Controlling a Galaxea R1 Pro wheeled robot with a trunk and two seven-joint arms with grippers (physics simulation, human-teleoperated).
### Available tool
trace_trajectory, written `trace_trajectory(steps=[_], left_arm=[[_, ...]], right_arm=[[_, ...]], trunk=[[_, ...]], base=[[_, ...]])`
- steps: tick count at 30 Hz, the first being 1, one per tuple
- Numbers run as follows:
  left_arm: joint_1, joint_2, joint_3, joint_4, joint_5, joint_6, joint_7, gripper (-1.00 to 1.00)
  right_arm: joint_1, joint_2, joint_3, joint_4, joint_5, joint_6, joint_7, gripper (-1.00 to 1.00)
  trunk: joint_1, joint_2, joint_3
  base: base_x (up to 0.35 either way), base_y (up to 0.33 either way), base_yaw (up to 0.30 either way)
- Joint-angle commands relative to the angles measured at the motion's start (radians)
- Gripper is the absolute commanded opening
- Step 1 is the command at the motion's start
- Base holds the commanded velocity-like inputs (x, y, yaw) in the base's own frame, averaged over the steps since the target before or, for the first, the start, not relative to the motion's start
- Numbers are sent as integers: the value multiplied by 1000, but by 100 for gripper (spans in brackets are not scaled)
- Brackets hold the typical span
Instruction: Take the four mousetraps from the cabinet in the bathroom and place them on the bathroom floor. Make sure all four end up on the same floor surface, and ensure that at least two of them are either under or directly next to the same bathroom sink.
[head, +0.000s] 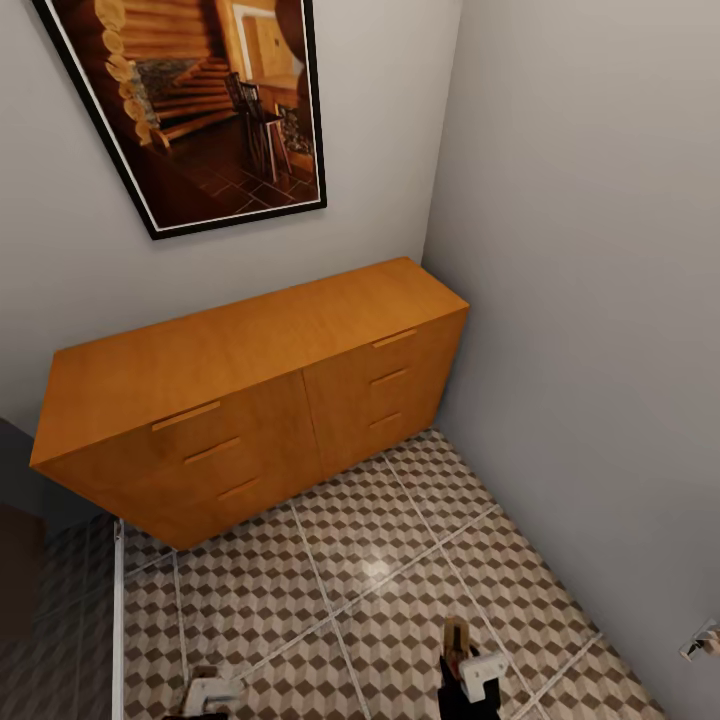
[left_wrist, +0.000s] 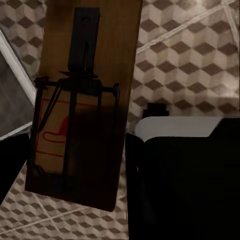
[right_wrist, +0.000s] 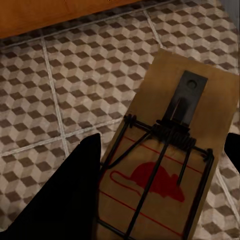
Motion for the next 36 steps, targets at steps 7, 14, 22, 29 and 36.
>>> trace_trajectory(steps=[7,14,22,29,36], left_arm=[[-104,-19,-7,-35,10,107,11,-100],[-110,-71,-29,385,9,-312,-41,-100],[-111,-88,-44,605,9,-475,-203,-100],[-111,-88,-44,615,10,-522,-211,-100],[-111,-88,-44,618,11,-620,-211,-100]], right_arm=[[3,0,8,1,-9,-43,-6,-100],[3,0,7,0,-11,-38,-8,-100],[3,5,6,-1,-11,-36,-10,-100],[3,4,5,0,-11,-36,-50,-100],[3,4,5,0,-11,-36,-61,-100]], trunk=[[0,-2,-2],[0,-2,-2],[0,-2,-2],[0,-2,-2],[0,-2,-2]], base=[[0,0,0],[0,0,0],[0,0,0],[0,0,0],[0,0,0]])
